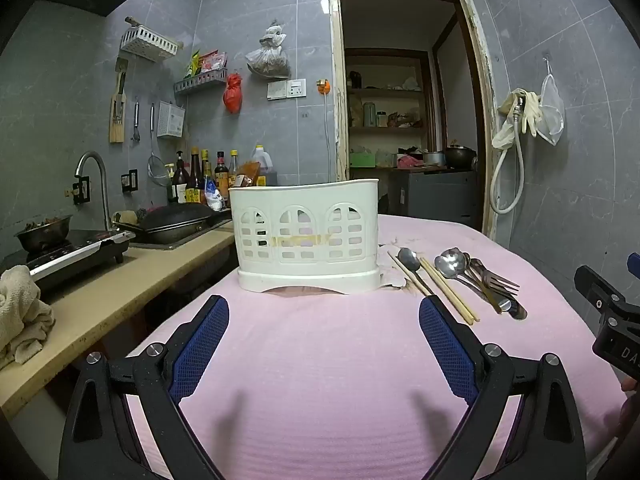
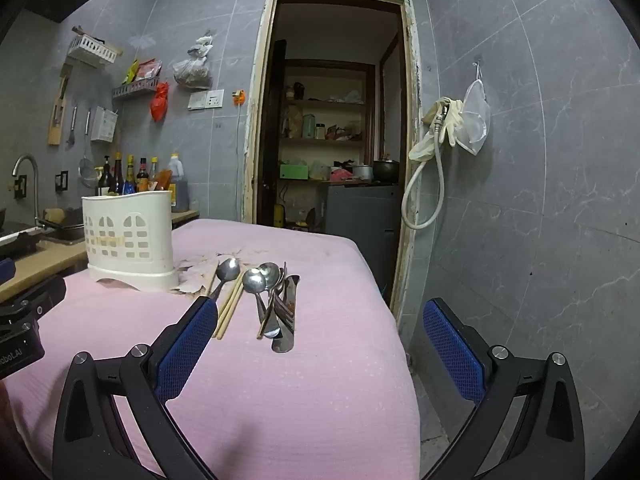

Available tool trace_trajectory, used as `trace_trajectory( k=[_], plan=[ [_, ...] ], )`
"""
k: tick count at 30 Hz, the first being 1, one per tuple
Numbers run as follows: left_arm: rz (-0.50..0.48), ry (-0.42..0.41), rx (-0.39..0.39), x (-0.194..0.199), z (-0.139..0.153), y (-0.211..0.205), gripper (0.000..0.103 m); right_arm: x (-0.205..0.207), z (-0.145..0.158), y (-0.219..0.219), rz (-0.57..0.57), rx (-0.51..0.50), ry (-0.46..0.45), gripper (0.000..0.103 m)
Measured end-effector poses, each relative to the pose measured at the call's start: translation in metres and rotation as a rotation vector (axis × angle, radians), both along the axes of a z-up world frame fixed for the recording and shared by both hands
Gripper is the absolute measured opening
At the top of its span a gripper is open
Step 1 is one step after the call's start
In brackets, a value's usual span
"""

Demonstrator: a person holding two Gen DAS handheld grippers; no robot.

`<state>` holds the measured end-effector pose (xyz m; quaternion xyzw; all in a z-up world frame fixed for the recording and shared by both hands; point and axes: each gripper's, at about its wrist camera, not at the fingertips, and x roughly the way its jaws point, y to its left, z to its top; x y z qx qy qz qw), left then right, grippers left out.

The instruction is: Organize utensils

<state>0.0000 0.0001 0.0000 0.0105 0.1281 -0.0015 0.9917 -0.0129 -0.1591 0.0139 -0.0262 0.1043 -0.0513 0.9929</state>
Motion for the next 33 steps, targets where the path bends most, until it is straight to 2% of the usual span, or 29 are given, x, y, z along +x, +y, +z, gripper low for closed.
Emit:
trace_trajectory(
  k=[33],
  plan=[
    [-0.001, 0.004, -0.007, -0.0001, 0.0001, 0.0001, 0.093, -0.0015, -0.0031, 0.005, 0.006, -0.001, 0.007, 0.103]
  ],
)
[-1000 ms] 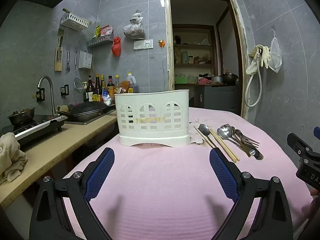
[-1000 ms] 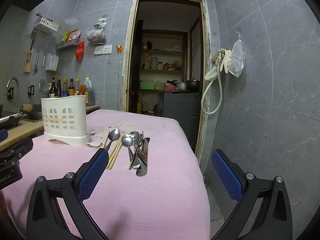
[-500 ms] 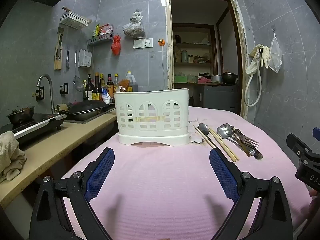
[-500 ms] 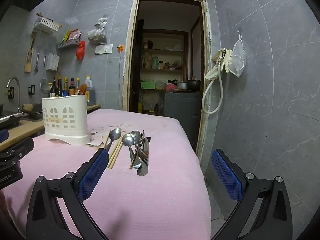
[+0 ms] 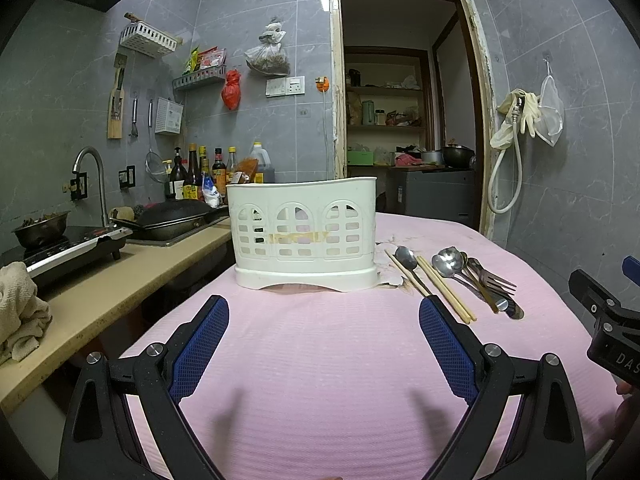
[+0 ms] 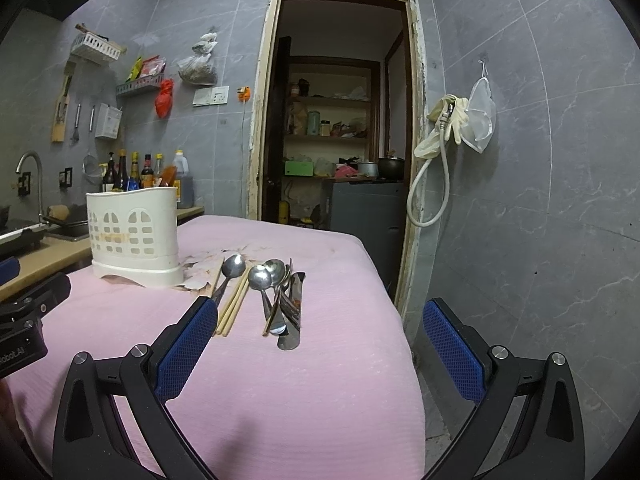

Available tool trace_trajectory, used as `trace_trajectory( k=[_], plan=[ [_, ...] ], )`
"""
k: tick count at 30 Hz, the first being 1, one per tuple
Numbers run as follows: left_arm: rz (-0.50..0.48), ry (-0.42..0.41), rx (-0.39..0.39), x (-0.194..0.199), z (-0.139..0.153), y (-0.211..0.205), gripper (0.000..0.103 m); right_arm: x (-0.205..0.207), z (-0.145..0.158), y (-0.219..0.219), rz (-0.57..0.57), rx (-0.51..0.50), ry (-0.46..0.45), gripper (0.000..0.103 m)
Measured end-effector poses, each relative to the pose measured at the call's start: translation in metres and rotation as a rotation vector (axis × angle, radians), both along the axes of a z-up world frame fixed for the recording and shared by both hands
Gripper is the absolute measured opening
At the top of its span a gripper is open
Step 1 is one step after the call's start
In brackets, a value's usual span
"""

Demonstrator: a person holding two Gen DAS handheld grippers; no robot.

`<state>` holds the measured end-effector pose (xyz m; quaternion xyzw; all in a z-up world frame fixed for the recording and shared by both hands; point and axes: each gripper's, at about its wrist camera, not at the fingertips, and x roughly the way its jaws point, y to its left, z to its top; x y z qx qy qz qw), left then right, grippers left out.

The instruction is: Organize utensils

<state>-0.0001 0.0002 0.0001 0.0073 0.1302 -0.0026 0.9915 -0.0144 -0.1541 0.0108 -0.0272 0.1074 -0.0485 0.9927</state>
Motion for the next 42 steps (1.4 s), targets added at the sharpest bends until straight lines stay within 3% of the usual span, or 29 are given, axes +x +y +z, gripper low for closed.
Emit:
trace_trajectory(
  k=[42],
  plan=[
    [-0.001, 0.004, -0.002, 0.0005, 0.0001, 0.0005, 0.093, 0.009, -0.0031, 0.0038, 0.003, 0.0, 0.009, 0.103]
  ],
)
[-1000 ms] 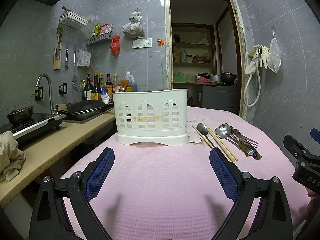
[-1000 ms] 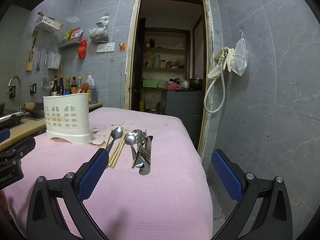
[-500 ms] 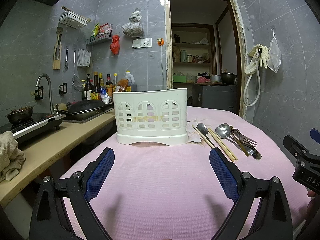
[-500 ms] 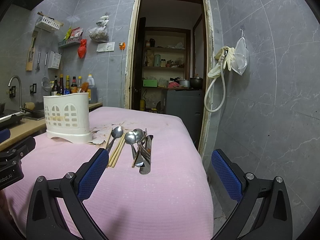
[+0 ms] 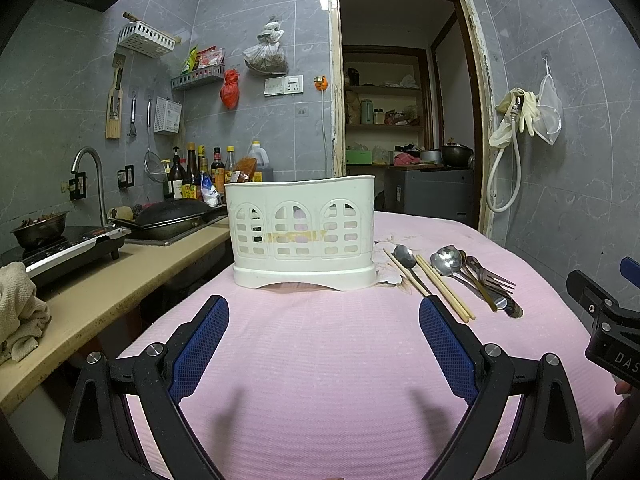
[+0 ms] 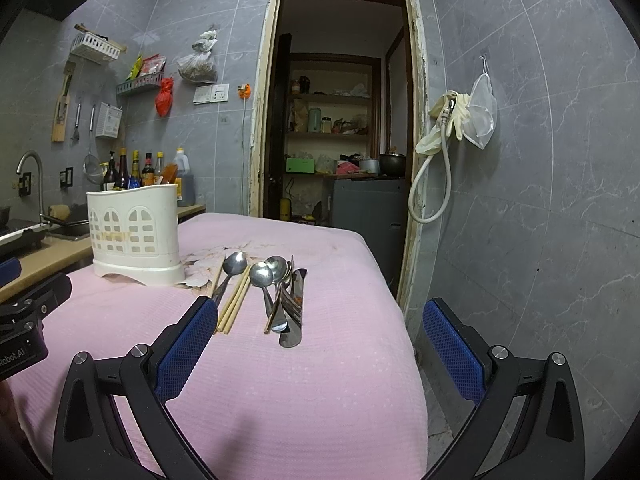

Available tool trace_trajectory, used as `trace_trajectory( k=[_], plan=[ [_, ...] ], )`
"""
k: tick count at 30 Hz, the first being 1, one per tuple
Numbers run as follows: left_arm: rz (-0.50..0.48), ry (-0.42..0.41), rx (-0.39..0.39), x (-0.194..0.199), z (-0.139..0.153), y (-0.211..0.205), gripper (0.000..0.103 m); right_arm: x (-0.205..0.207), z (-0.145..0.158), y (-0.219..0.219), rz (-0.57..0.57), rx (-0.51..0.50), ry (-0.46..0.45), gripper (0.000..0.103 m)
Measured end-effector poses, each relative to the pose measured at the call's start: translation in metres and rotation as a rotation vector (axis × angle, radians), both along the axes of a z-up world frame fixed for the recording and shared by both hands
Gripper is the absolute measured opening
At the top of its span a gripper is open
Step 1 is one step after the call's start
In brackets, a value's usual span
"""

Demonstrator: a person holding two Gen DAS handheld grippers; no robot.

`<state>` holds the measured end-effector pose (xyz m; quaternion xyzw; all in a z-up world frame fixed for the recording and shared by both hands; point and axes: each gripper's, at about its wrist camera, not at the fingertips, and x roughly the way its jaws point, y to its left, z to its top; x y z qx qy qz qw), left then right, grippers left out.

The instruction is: Organize utensils

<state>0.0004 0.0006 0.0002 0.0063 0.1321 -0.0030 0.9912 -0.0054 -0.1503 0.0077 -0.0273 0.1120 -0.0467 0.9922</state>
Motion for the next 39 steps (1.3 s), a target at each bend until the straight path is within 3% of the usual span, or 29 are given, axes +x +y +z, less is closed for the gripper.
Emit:
trace_trajectory(
  k=[24, 33, 39],
  plan=[
    [0.0, -0.003, 0.006, 0.001, -0.003, -0.003, 0.093, -0.001, -0.004, 0.002, 0.005, -0.004, 0.006, 0.103],
    [-0.005, -0.041, 0.039, 0.023, 0.013, -0.013, 0.093, 0.016, 0.016, -0.014, -0.028, -0.081, -0.003, 0.103],
    [-0.02, -0.022, 0.04, 0.046, 0.031, -0.014, 0.093, 0.027, 0.03, -0.023, -0.047, -0.104, 0.002, 0.103]
  ],
)
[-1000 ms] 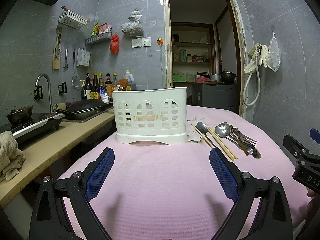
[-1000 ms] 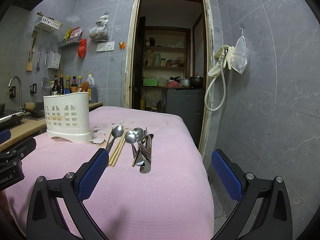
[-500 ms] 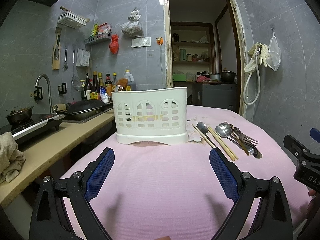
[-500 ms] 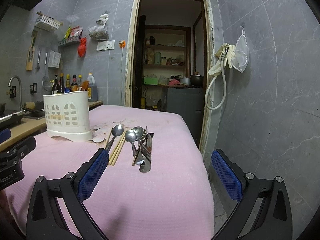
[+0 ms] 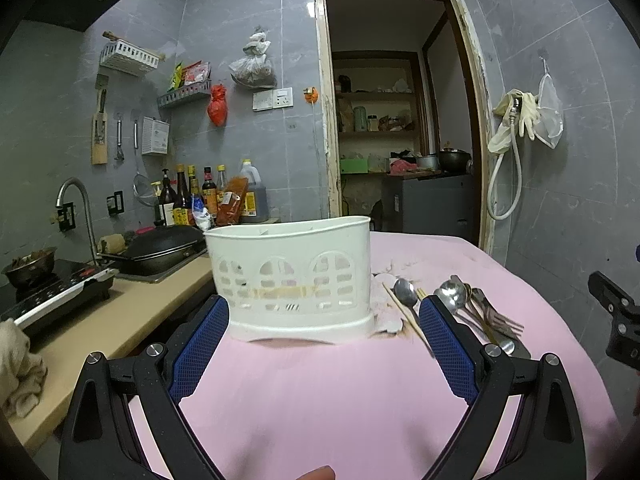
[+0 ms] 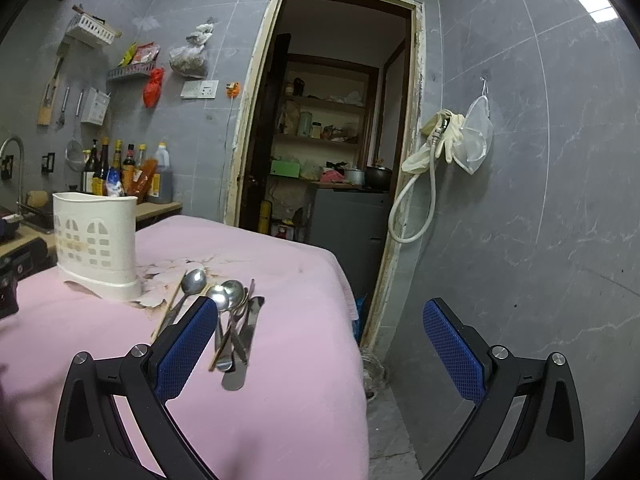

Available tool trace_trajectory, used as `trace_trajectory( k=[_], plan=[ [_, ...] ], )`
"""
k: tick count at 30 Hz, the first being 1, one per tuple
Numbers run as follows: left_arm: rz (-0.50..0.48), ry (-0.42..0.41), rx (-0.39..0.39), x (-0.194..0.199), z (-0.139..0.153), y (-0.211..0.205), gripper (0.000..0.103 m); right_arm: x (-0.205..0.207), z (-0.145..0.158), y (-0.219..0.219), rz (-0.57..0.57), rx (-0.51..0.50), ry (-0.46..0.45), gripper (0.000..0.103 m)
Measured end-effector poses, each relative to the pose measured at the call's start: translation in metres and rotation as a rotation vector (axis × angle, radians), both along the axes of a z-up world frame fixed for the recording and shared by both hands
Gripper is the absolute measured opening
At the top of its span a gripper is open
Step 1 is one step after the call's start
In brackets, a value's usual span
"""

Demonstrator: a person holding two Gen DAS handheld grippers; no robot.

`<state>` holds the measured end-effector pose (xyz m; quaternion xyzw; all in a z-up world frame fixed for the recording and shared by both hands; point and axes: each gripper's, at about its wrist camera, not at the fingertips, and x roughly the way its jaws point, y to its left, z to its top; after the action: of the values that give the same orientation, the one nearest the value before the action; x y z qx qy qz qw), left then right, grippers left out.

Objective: Organize utensils
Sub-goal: 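Move the left tool toward the chopsticks while the right tool approaches the knife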

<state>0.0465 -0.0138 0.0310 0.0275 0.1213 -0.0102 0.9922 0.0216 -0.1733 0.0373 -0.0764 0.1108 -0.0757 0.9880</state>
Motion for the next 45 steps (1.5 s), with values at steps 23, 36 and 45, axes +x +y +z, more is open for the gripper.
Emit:
trace_trajectory(
  k=[23, 36, 45],
  plan=[
    [-0.051, 0.297, 0.021, 0.097, -0.005, -0.019, 0.093, 0.071, 0.005, -0.032, 0.12, -0.003, 0.139, 0.103],
    [-0.143, 0.489, 0.049, 0.139, -0.022, -0.047, 0.078, 0.134, -0.013, -0.026, 0.274, -0.093, 0.342, 0.091],
    [-0.223, 0.648, 0.047, 0.168, -0.05, -0.059, 0.031, 0.172, -0.033, -0.033, 0.359, -0.028, 0.524, 0.049]
  ],
)
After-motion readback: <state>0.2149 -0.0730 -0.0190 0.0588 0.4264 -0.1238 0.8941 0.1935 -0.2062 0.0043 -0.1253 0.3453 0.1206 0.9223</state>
